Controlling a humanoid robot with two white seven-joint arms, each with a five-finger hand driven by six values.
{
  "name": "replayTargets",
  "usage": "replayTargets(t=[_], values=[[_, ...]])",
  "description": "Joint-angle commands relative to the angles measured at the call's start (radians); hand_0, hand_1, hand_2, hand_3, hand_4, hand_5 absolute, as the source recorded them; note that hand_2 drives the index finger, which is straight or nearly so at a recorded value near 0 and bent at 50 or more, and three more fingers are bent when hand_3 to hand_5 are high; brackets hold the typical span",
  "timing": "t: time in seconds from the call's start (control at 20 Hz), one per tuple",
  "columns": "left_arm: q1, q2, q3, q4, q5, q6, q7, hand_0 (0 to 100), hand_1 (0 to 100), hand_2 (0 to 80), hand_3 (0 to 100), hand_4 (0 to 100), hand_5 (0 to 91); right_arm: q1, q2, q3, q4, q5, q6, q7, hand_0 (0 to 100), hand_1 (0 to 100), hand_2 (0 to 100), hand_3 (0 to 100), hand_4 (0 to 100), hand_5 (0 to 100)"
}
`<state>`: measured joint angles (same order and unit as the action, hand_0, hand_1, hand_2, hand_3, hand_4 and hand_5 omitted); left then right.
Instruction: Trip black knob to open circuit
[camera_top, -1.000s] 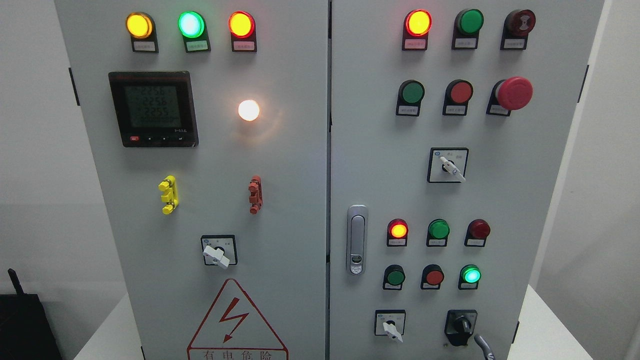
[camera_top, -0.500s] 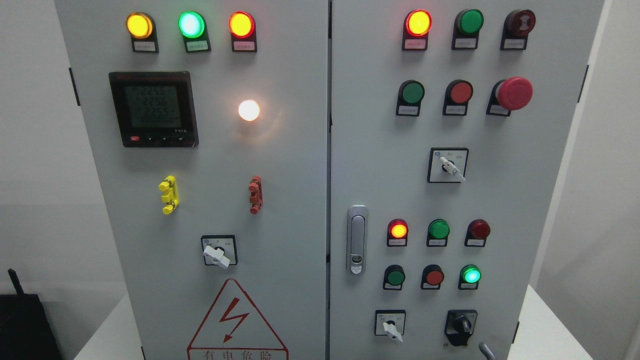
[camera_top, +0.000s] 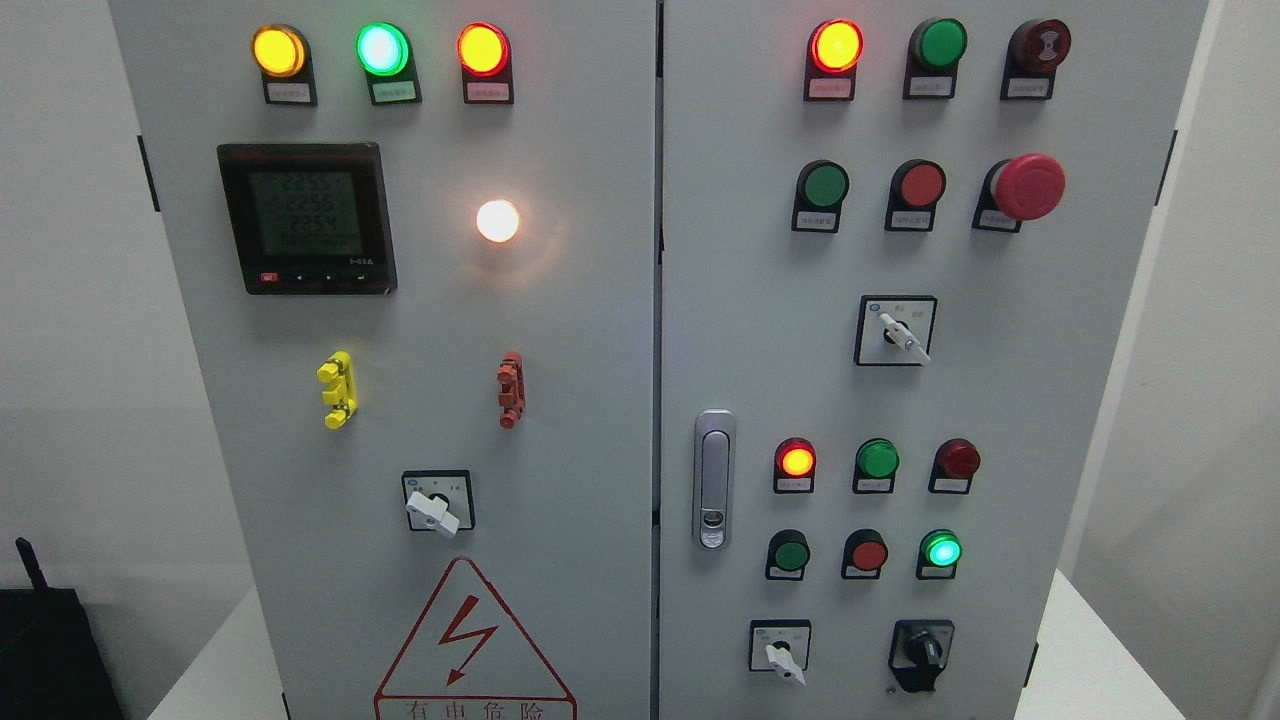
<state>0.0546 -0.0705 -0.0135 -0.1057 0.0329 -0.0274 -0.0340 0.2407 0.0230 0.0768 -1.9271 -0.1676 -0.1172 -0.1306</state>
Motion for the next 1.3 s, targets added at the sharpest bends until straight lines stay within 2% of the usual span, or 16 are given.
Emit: replayTargets(t=[0.0, 0.3, 0.45, 0.5, 0.55, 0.6, 0.65, 0.75, 0.8, 0.9, 1.0, 1.1, 1.25], values=[[-0.002, -0.002, 0.001, 0.0, 0.002, -0.002, 0.0, 12, 39, 0.0, 0, 0, 0.0, 0.015, 0.006, 0.006, -0.044, -0.001, -0.01, -0.009, 61, 78, 0, 100, 95, 83], [-0.002, -0.002, 0.001, 0.0, 0.002, -0.002, 0.0, 12, 39, 0.0, 0, 0, 0.0, 0.052, 0.009, 0.012, -0.062, -0.003, -0.015, -0.03, 63, 78, 0, 100, 93, 81], [-0.002, -0.002, 0.001, 0.0, 0.002, -0.002, 0.0, 12, 39, 0.0, 0, 0, 0.0, 0.066, 0.017, 0.012, -0.066, -0.003, -0.022, -0.037, 72, 78, 0, 100, 89, 80], [-0.002, -0.002, 0.001, 0.0, 0.002, -0.002, 0.0, 12, 39, 0.0, 0, 0, 0.0, 0.071, 0.017, 0.012, -0.066, -0.003, -0.022, -0.035, 68, 61, 0, 100, 86, 73], [-0.002, -0.002, 0.001, 0.0, 0.002, -0.002, 0.0, 12, 39, 0.0, 0, 0, 0.0, 0.074, 0.017, 0.014, -0.066, -0.003, -0.022, -0.034, 60, 58, 0, 100, 85, 70], [-0.002, -0.002, 0.001, 0.0, 0.002, -0.002, 0.0, 12, 39, 0.0, 0, 0, 0.0, 0.08, 0.017, 0.014, -0.066, -0.003, -0.022, -0.032, 39, 53, 0, 96, 79, 63], [-0.002, -0.002, 0.001, 0.0, 0.002, 0.0, 0.0, 12, 39, 0.0, 0, 0, 0.0, 0.081, 0.017, 0.02, -0.066, -0.003, -0.022, -0.029, 16, 47, 0, 80, 65, 54], [-0.002, -0.002, 0.001, 0.0, 0.002, 0.0, 0.0, 12, 39, 0.0, 0, 0, 0.0, 0.088, 0.017, 0.024, -0.066, -0.003, -0.022, -0.026, 3, 38, 0, 67, 53, 46], [-0.004, -0.002, 0.001, 0.0, 0.002, -0.002, 0.0, 12, 39, 0.0, 0, 0, 0.0, 0.088, 0.017, 0.024, -0.066, -0.003, -0.021, -0.024, 0, 28, 0, 51, 38, 35], [-0.004, -0.002, 0.001, 0.0, 0.002, -0.002, 0.0, 12, 39, 0.0, 0, 0, 0.0, 0.088, 0.017, 0.024, -0.066, -0.003, -0.022, -0.024, 0, 22, 0, 42, 31, 29], [-0.004, -0.002, 0.001, 0.0, 0.002, -0.002, 0.0, 12, 39, 0.0, 0, 0, 0.0, 0.088, 0.015, 0.024, -0.066, -0.003, -0.021, -0.023, 0, 19, 0, 37, 28, 25], [-0.002, -0.002, 0.001, 0.0, 0.002, -0.002, 0.0, 12, 39, 0.0, 0, 0, 0.0, 0.088, 0.015, 0.026, -0.066, -0.003, -0.022, -0.017, 0, 13, 0, 29, 20, 15], [-0.002, -0.002, 0.001, 0.0, 0.002, -0.002, 0.0, 12, 39, 0.0, 0, 0, 0.0, 0.088, 0.015, 0.026, -0.066, -0.003, -0.021, -0.009, 0, 10, 0, 25, 17, 9]])
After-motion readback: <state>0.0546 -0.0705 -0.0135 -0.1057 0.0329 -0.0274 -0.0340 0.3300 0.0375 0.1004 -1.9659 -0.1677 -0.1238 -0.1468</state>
